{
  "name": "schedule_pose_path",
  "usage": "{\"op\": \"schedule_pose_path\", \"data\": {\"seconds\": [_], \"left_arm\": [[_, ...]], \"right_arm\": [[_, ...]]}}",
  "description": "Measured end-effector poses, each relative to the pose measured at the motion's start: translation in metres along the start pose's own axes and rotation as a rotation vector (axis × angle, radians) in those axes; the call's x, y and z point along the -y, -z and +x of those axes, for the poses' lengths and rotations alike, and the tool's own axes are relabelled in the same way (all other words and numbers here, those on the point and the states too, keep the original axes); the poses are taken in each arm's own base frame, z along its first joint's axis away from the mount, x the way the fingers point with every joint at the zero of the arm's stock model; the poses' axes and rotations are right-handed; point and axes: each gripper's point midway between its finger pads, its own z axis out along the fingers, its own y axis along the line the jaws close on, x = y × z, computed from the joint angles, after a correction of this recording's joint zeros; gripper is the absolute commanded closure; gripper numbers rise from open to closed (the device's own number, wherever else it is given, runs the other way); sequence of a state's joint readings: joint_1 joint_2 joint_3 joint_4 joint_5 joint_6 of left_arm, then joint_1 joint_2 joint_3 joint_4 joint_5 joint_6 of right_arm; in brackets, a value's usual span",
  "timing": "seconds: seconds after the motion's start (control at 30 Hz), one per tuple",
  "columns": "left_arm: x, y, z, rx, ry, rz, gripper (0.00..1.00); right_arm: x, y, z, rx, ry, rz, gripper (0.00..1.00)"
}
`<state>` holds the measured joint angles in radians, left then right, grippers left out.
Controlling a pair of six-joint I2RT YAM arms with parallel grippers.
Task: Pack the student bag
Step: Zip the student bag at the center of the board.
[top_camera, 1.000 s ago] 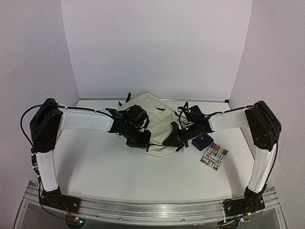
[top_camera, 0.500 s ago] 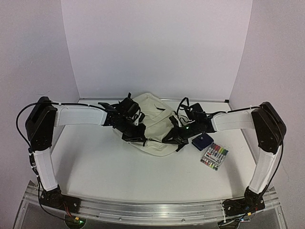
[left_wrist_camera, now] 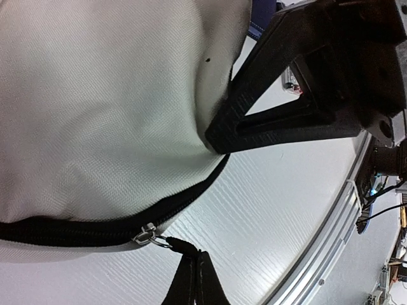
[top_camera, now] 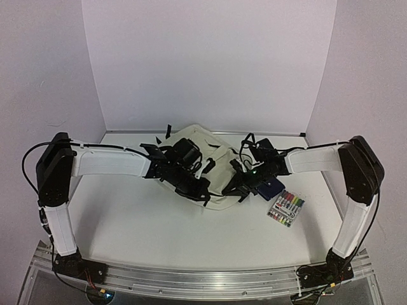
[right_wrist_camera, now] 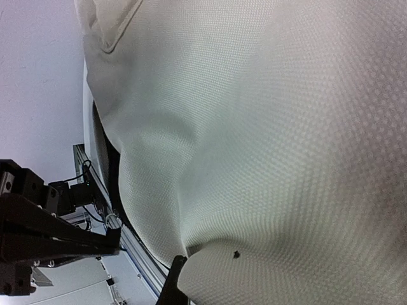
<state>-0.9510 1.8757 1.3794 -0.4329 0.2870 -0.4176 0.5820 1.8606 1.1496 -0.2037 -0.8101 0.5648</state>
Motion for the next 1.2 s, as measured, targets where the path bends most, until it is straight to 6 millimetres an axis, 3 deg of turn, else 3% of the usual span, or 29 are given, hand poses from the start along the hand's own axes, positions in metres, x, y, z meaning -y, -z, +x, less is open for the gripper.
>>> {"op": "schedule_pose_path", "data": {"seconds": [0.1, 0.2, 0.47, 0.8, 0.83, 0.87, 0.97, 1.03, 1.2], "left_arm": [[-0.006, -0.006, 0.003, -0.015, 0.008, -0.018, 1.00], [-0.025, -0.003, 0.001, -0.016, 0.057, -0.065, 1.00], [-0.133, 0.043, -0.018, 0.059, 0.346, -0.259, 1.00], [-0.147, 0.055, -0.015, 0.053, 0.400, -0.297, 1.00], [-0.148, 0.055, -0.013, 0.048, 0.404, -0.303, 1.00], [-0.150, 0.056, -0.012, 0.045, 0.407, -0.312, 1.00], [-0.158, 0.060, -0.007, 0.031, 0.422, -0.340, 0.99], [-0.173, 0.068, -0.005, 0.042, 0.442, -0.389, 0.85], [-0.208, 0.097, -0.004, 0.113, 0.502, -0.463, 0.48]], "right_arm": [[0.001, 0.000, 0.002, -0.008, -0.006, -0.001, 1.00], [0.003, 0.000, 0.005, -0.009, -0.003, 0.006, 1.00], [0.002, 0.007, 0.006, 0.025, 0.074, 0.011, 1.00], [-0.022, -0.007, 0.016, 0.010, 0.197, -0.029, 1.00], [-0.027, -0.010, 0.019, 0.002, 0.217, -0.033, 0.97], [-0.035, -0.014, 0.024, -0.009, 0.244, -0.040, 0.88], [-0.056, -0.022, 0.037, -0.044, 0.308, -0.071, 0.43], [-0.062, -0.022, 0.059, -0.123, 0.322, -0.094, 0.33], [-0.065, -0.002, 0.098, -0.263, 0.407, -0.073, 0.24]]}}
